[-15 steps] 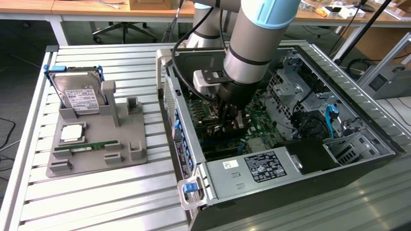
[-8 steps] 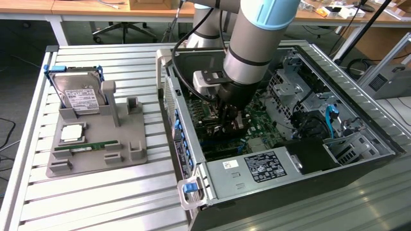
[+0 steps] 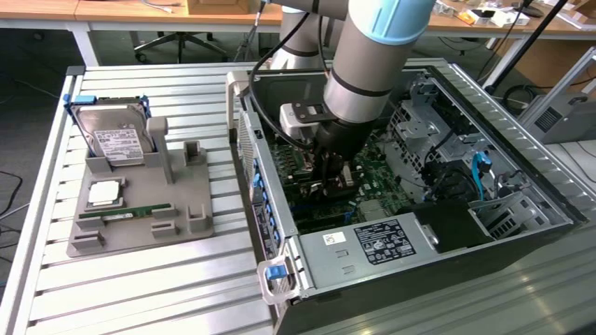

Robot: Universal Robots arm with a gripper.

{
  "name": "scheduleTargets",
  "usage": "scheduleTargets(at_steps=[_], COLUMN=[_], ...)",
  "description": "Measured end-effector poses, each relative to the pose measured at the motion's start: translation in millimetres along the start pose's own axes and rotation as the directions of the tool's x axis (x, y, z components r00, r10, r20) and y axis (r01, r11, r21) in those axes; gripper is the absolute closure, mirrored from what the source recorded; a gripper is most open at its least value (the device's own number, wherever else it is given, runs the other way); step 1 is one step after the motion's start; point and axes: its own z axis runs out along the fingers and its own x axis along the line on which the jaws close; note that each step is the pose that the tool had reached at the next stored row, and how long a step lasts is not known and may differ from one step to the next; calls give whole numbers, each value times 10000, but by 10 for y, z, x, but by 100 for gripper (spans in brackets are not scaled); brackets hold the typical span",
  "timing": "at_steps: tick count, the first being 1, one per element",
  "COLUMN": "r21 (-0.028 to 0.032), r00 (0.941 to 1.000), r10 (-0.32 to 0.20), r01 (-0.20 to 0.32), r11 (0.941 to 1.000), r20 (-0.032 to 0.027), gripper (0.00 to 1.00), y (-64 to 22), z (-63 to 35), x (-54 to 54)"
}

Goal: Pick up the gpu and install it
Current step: 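Insert the gpu into the slot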

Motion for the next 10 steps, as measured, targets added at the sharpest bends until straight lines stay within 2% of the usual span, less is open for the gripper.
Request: scheduleTargets(at_steps=[1, 4, 7, 10], r21=[0, -1, 1, 2], r00=[10000, 10000, 10000, 10000], r10=[0, 5, 5, 5], r01=[0, -5, -5, -5], r11=[10000, 10000, 10000, 10000], r20=[-2, -41, -52, -93], gripper=[54, 54, 54, 55], y=[0, 1, 3, 6], z=[0, -54, -189, -321], x=[0, -3, -39, -103])
